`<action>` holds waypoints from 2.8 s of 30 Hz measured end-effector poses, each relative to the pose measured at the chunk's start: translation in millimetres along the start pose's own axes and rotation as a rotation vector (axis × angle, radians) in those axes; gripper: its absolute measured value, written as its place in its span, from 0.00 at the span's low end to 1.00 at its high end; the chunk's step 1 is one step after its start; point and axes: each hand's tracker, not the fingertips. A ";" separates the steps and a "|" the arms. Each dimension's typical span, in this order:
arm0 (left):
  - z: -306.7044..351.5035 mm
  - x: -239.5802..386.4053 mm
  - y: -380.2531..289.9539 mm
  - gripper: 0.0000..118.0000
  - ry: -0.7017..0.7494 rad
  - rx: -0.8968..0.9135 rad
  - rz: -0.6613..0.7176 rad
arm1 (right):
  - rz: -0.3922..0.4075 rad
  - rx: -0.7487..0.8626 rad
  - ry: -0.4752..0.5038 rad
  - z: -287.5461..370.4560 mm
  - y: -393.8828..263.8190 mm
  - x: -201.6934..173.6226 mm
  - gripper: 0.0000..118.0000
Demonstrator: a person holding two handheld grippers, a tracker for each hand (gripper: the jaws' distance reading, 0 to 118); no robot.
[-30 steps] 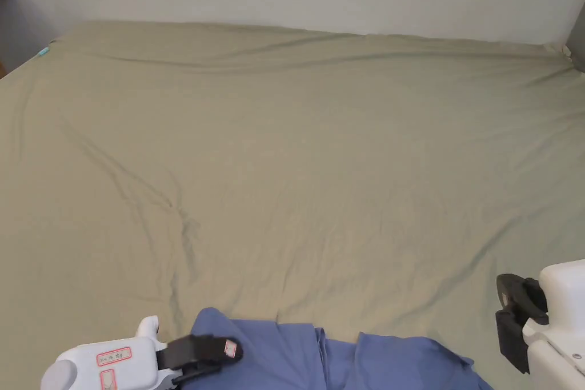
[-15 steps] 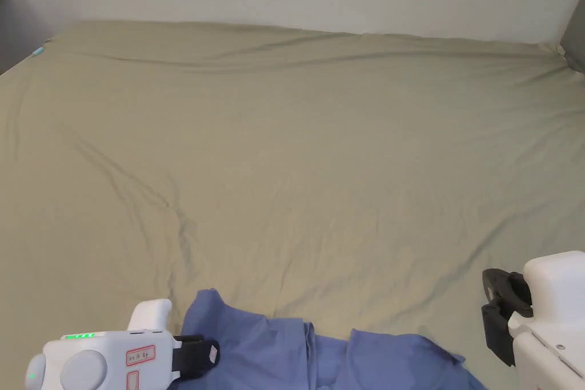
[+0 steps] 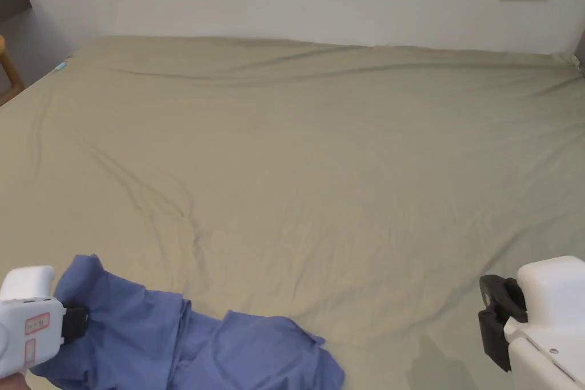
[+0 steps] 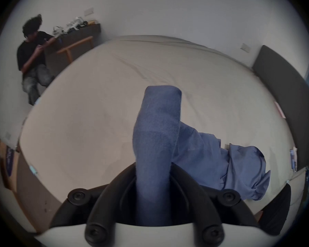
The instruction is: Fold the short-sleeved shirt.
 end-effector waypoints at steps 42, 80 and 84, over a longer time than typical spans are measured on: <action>-13.3 213.0 -51.3 0.09 -0.297 0.122 -0.181 | -0.053 -0.015 -0.006 -4.0 -6.0 12.3 0.01; 11.3 118.5 -76.6 0.00 -0.284 0.205 -0.153 | 0.006 -0.310 0.416 -120.6 -39.0 -128.5 0.01; -9.5 74.1 -69.5 0.00 -0.292 0.135 -0.048 | 0.096 -0.456 0.448 -162.5 -87.0 -159.0 0.01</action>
